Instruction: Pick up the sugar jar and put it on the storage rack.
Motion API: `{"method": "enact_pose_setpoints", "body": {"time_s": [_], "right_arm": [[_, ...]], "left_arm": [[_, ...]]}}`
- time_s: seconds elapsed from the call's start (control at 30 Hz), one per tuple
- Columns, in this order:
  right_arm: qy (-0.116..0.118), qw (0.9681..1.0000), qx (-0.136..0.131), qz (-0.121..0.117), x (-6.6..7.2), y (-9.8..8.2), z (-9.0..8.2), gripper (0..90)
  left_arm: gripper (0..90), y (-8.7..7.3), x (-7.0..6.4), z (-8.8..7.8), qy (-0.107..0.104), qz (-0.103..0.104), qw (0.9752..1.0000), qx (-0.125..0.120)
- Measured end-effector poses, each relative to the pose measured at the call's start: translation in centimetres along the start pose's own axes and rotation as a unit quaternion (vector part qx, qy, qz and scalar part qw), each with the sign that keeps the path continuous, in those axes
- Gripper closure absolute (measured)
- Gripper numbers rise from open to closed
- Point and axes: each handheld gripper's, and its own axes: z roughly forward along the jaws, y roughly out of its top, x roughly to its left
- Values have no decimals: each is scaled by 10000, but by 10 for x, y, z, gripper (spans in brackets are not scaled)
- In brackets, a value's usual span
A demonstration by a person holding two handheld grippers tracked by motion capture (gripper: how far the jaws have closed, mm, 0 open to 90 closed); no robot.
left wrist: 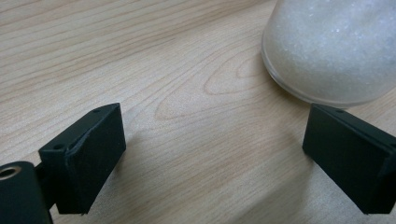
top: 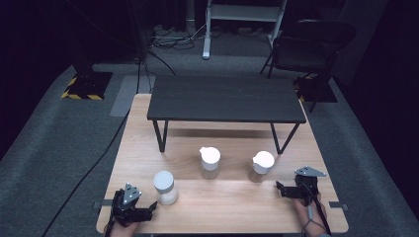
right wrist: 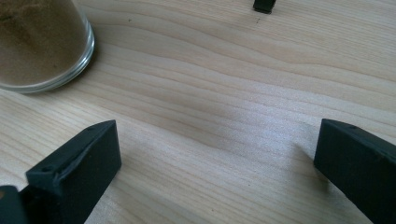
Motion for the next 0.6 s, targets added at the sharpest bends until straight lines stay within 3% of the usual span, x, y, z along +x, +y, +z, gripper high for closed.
{"method": "enact_pose_setpoints", "body": {"time_s": [0.6], "right_arm": [[18,10000,0,-21,-1,0,0,4]], "left_arm": [[58,-3,0,-1,-16,24,10000,-47]]}}
